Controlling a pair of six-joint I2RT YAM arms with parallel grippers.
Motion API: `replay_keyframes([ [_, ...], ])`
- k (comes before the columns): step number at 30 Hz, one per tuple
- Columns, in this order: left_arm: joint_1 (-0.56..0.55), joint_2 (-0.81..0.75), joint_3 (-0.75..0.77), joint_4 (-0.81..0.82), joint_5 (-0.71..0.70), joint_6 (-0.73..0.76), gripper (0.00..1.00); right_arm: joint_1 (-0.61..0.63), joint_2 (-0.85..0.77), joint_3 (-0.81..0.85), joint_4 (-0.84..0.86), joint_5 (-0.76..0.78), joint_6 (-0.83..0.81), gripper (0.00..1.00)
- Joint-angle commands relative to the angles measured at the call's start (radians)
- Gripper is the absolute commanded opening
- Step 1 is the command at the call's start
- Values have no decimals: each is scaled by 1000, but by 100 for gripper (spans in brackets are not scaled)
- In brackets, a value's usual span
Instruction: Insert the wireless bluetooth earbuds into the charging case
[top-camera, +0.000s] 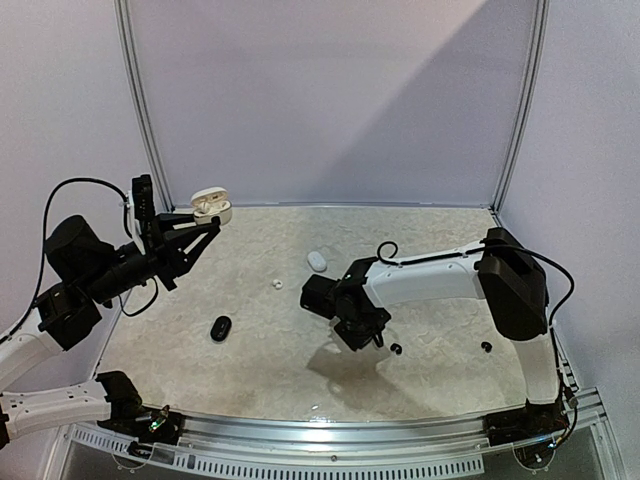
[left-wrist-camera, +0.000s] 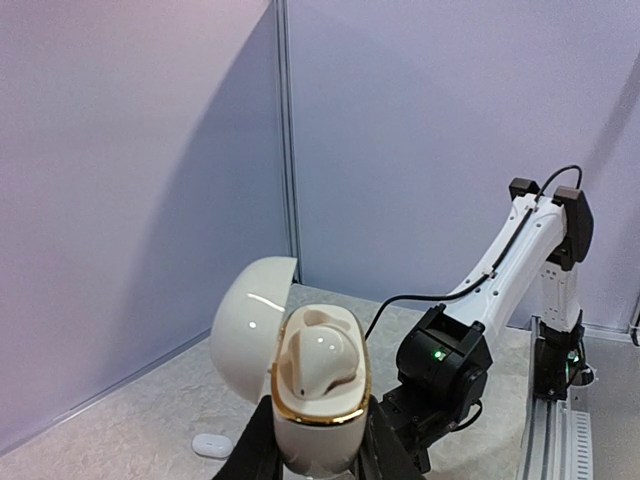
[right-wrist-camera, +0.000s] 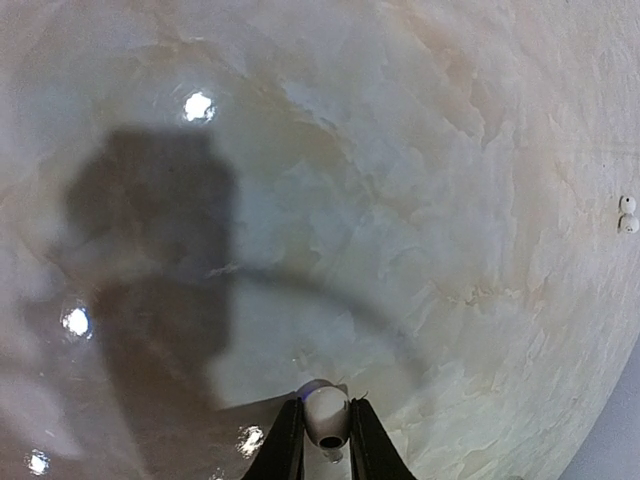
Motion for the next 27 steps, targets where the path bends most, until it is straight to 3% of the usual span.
replay_keyframes([
  [1,16,2,-15,-3,15,13,0,12,43,9,14,-78,23,16],
  [27,16,9,-18,-5,23,22,0,31,12,40,6,-108,35,22],
])
